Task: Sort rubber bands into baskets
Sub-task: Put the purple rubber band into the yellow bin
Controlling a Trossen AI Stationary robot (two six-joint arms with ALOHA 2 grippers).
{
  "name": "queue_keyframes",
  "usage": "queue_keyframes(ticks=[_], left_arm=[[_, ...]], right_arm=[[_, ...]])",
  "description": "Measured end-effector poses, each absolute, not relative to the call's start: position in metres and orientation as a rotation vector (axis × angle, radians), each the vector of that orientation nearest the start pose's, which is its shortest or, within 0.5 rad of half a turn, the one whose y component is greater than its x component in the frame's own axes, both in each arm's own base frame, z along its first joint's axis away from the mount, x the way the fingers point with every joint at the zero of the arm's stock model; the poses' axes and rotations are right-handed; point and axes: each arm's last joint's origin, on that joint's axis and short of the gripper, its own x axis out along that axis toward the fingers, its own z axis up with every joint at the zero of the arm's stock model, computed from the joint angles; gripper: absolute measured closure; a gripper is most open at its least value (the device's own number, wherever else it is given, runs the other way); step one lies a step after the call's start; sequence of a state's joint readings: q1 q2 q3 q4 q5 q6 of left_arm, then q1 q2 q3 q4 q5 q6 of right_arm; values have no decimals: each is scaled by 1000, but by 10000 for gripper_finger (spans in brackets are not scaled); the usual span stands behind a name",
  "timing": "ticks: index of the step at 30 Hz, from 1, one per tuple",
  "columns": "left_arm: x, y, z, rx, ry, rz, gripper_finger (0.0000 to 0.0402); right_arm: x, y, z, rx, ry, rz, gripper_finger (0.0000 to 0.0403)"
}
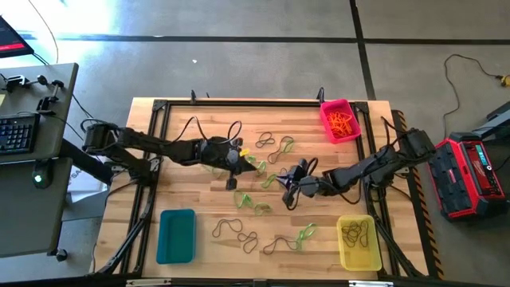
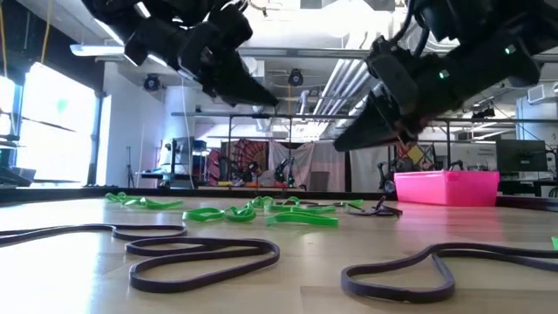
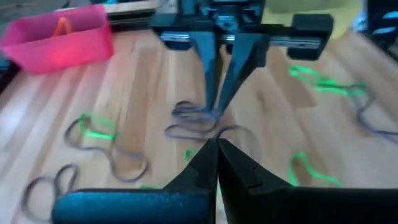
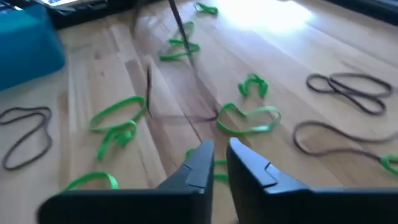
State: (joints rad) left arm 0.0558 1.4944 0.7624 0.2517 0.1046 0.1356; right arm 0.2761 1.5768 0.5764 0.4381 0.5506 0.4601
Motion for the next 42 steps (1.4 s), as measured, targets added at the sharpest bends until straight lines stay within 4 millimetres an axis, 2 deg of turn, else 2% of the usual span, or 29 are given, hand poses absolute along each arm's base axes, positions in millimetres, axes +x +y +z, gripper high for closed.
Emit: queue_keyframes(ticks=[7, 11, 14, 20, 30, 35, 40, 42], left_arm=[[313, 21, 203, 84, 415, -97, 401], [314, 21, 193, 90, 465, -104, 401], [316, 20, 183, 87, 505, -107, 401], [326, 13, 176, 79, 445, -120, 401], [332, 0, 196, 92, 248, -149, 401], [333, -1, 199, 84, 221, -148, 401], [333, -1, 201, 76, 200, -146, 401], [333, -1, 202, 50, 192, -142, 398]], right_arm=[[289, 66, 161, 194, 386, -357, 284], [292, 65, 165, 186, 381, -348, 255], [292, 64, 165, 190, 375, -349, 250], [296, 63, 170, 187, 330, -305, 249], [297, 64, 173, 187, 310, -268, 249], [298, 64, 176, 163, 283, -255, 279], [299, 65, 178, 165, 269, -240, 370], [299, 65, 178, 171, 268, -242, 393]])
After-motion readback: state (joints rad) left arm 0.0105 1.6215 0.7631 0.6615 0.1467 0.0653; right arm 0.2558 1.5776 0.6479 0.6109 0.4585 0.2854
